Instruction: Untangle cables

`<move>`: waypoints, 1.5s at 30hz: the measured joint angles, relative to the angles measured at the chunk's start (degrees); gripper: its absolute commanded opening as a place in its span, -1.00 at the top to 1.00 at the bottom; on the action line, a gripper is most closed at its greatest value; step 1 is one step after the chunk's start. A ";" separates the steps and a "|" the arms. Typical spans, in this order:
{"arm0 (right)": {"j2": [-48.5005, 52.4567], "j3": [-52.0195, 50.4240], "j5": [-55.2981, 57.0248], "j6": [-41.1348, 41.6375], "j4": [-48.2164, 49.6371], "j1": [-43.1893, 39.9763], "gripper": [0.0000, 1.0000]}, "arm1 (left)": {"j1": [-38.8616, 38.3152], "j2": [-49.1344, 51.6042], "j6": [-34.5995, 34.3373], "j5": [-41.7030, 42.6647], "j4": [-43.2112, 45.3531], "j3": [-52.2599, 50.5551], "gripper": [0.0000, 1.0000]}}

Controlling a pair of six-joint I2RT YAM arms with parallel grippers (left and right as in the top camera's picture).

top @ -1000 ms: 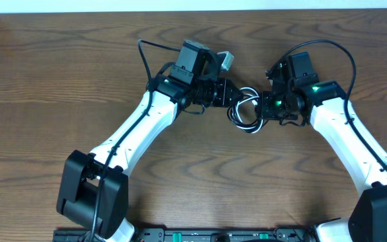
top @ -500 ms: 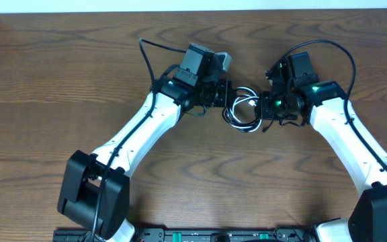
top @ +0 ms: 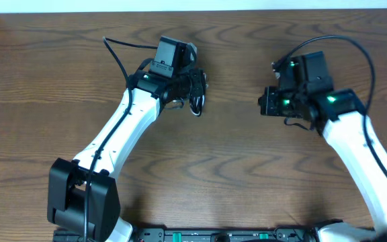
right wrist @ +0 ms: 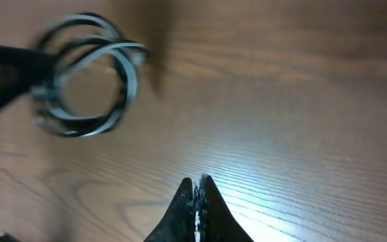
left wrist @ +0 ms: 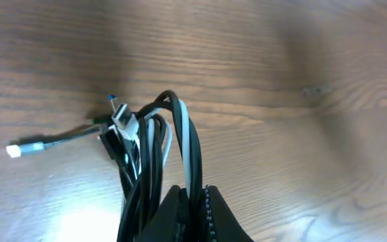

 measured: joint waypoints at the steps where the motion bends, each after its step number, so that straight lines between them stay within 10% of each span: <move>1: -0.72 0.00 -0.09 0.11 0.07 0.00 0.83 | 0.00 0.00 0.13 1.49 1.22 0.00 0.85; 6: 0.07 0.00 -1.53 0.50 1.03 0.00 0.46 | 0.00 0.00 0.55 12.33 8.76 0.00 0.85; 26: 3.43 0.00 -4.74 0.68 6.40 0.00 0.53 | 1.51 0.00 -20.83 35.23 20.59 0.00 0.85; 45: 11.47 0.00 -2.19 1.57 17.42 1.18 0.53 | 1.51 0.00 -25.64 41.79 20.55 0.00 0.85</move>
